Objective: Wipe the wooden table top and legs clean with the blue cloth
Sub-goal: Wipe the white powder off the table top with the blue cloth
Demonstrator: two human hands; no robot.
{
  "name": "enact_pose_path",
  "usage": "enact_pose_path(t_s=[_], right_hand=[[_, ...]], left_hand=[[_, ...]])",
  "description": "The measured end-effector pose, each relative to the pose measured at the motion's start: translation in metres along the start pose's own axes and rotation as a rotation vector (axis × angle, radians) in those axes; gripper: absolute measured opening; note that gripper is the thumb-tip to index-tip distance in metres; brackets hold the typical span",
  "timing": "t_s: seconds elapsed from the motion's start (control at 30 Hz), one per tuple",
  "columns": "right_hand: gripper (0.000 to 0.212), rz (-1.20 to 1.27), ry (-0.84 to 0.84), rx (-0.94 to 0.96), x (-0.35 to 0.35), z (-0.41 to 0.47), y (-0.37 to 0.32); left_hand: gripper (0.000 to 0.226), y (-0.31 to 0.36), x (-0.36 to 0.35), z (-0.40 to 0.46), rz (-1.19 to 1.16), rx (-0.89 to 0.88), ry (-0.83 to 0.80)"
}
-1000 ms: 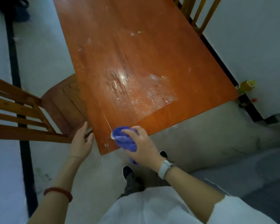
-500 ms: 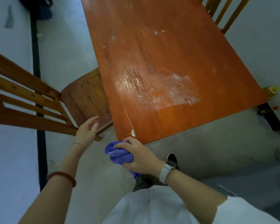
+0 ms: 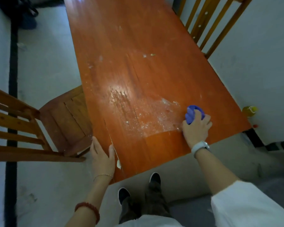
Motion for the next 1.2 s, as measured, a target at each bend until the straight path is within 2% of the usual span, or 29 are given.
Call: enact_pose_path(t_s=[0.03,0.13,0.17,0.23,0.33,0.4,0.47,0.53,0.6,0.7,0.73,0.77,0.9,1.0,1.03,1.07,1.1,1.2], right_hand=[[0.051,0.040,-0.085,0.126,-0.016,-0.019,-0.022],[0.052,0.305,-0.550,0.526,-0.059,-0.099,-0.090],[0.053,0.360,-0.593,0.575,-0.058,-0.106,-0.096],[0.052,0.389,-0.429,0.504,-0.037,-0.074,-0.084],[0.050,0.276,-0.050,0.242,0.008,0.008,-0.030],[0.050,0.213,0.095,0.039,0.032,0.053,0.007],[0.050,0.160,0.097,-0.166,0.032,0.075,0.033],[0.050,0.112,0.050,-0.202,0.018,0.074,0.029],[0.051,0.119,-0.063,0.039,-0.009,0.054,-0.015],[0.054,0.299,-0.442,0.432,-0.050,-0.001,-0.077],[0.055,0.337,-0.465,0.479,-0.047,-0.004,-0.078],[0.055,0.372,-0.402,0.470,-0.035,0.007,-0.072],[0.050,0.318,0.041,0.095,0.021,0.103,0.013],[0.053,0.237,0.052,-0.208,0.026,0.142,0.056],[0.053,0.203,0.028,-0.235,0.022,0.142,0.054],[0.053,0.181,-0.012,-0.174,0.009,0.138,0.039],[0.052,0.216,-0.101,-0.036,-0.008,0.129,0.012],[0.033,0.459,-0.609,0.485,-0.066,0.062,-0.070]], left_hand=[[0.069,-0.002,0.000,0.002,0.002,-0.009,-0.001],[0.066,-0.006,0.001,0.004,-0.015,-0.014,-0.021],[0.065,-0.006,0.001,0.005,-0.026,-0.026,-0.037],[0.064,-0.005,0.002,0.004,-0.056,-0.066,-0.067],[0.064,-0.006,0.007,0.006,-0.097,-0.082,-0.085],[0.063,-0.006,0.008,0.010,-0.096,-0.066,-0.076],[0.062,0.000,0.009,0.015,-0.019,-0.055,-0.043],[0.060,0.009,0.011,0.021,0.108,-0.005,0.019],[0.060,0.026,0.011,0.026,0.228,0.044,0.075],[0.060,0.052,0.002,0.033,0.347,0.044,0.091],[0.059,0.056,-0.003,0.036,0.368,0.055,0.082],[0.058,0.058,-0.006,0.039,0.380,0.077,0.077],[0.054,0.056,-0.010,0.045,0.368,0.146,0.090],[0.052,0.056,-0.008,0.045,0.359,0.148,0.112],[0.051,0.056,-0.009,0.044,0.366,0.157,0.121],[0.051,0.057,-0.009,0.044,0.374,0.174,0.135],[0.051,0.057,-0.010,0.044,0.381,0.197,0.155],[0.050,0.059,-0.011,0.044,0.383,0.255,0.179]])
Point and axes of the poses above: each hand's wrist, its own z-axis towards the middle knuckle, its own x-axis out of the back of the hand, y = z × x, the point moved 9 cm from there along z, towards the middle knuckle, and after that the axes turned 3 degrees about z, right-handed, at the moved point
